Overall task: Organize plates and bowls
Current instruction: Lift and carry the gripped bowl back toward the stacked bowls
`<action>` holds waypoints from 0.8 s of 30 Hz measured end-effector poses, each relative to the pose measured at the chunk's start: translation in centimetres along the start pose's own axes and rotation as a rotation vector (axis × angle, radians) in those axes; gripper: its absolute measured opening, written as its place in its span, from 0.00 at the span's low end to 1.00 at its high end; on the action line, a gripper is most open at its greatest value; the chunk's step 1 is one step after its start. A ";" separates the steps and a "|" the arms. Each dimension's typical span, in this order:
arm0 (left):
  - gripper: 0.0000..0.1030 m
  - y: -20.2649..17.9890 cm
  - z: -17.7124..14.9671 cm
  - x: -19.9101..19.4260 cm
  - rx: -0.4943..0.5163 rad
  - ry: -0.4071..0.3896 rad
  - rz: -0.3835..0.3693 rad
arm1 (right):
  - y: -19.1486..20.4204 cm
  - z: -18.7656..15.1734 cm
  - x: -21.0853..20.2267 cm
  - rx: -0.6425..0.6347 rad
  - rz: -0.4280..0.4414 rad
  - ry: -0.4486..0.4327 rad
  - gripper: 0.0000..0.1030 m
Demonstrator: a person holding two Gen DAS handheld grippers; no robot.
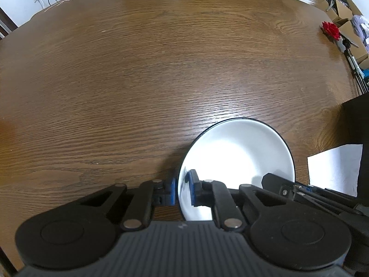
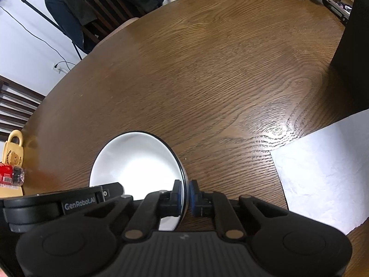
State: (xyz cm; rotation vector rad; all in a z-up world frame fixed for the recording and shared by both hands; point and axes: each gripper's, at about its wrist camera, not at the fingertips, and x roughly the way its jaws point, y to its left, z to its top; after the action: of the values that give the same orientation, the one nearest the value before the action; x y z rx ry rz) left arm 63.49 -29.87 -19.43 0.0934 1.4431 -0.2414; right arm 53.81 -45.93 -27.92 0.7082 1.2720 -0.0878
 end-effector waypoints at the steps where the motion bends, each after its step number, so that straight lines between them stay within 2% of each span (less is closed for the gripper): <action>1: 0.12 0.0 0.0 -0.1 0.001 0.000 0.002 | 0.1 0.0 0.0 0.000 -0.002 -0.001 0.07; 24: 0.11 -0.4 -0.3 -0.7 0.021 -0.022 0.012 | 1.1 -0.6 -0.3 -0.020 -0.025 -0.019 0.06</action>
State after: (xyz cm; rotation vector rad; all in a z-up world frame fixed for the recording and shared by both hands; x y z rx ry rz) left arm 63.06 -30.11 -18.71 0.1159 1.4176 -0.2474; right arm 53.74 -44.86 -27.27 0.6727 1.2623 -0.1020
